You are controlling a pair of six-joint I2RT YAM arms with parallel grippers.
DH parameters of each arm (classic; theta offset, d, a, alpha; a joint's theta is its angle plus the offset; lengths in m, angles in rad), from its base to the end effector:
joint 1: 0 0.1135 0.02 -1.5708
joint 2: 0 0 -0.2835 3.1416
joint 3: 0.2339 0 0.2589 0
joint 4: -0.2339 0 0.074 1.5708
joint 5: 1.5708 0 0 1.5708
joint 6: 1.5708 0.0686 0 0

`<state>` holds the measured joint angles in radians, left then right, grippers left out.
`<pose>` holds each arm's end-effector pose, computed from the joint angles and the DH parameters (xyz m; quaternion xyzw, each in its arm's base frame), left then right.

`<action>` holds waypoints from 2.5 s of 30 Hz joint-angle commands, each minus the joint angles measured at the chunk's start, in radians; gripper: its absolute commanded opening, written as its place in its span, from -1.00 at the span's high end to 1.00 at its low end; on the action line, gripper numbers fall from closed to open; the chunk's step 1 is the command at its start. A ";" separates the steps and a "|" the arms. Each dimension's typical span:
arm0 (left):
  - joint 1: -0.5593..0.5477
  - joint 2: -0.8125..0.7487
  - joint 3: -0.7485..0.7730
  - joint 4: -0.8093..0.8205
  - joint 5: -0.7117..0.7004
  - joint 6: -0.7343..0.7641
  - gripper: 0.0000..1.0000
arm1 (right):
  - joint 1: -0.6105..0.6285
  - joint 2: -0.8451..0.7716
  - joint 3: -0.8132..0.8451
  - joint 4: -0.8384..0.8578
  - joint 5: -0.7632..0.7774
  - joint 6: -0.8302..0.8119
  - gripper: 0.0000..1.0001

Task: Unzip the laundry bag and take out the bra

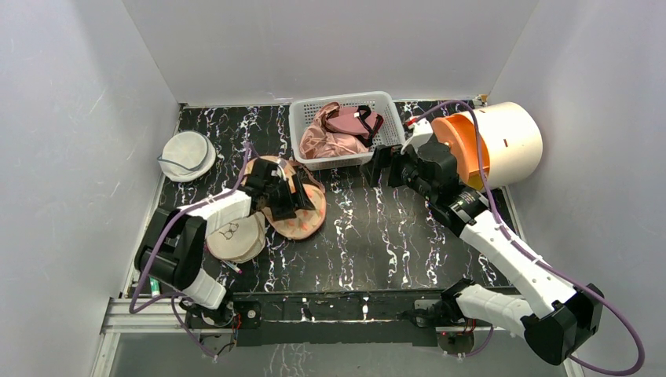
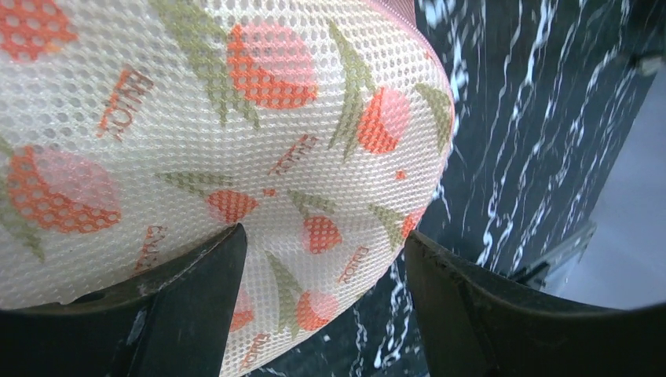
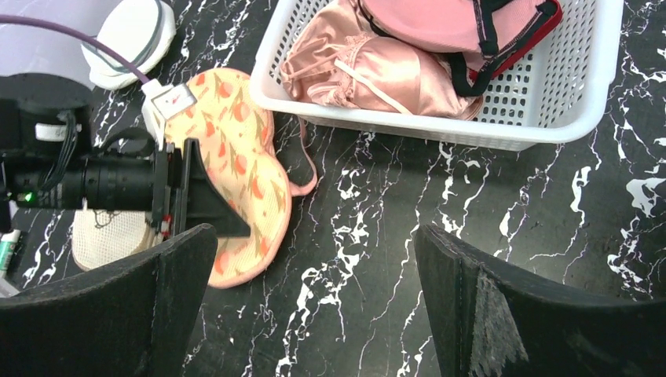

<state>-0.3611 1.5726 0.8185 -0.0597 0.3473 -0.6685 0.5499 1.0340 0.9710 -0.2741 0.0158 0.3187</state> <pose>0.3101 -0.1421 0.1676 -0.0770 0.9142 -0.3189 0.2377 0.2263 0.1374 0.3540 -0.0895 0.8108 0.2376 0.5275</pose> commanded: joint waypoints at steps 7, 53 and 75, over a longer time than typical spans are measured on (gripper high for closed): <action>-0.171 -0.032 -0.056 0.061 0.028 -0.073 -0.58 | 0.005 -0.043 -0.043 0.025 -0.074 0.032 -0.96; -0.200 -0.577 0.069 0.012 -0.385 0.672 -0.97 | 0.287 0.557 -0.360 0.688 -0.008 0.829 -0.55; -0.203 -0.456 0.121 -0.059 -0.370 0.514 -0.94 | 0.025 0.797 -0.095 0.254 -0.315 0.448 0.77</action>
<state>-0.5587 1.1294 0.7673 -0.0097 -0.0784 -0.0532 0.6121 1.7943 0.7681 0.2947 -0.2508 1.0187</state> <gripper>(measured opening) 0.983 0.163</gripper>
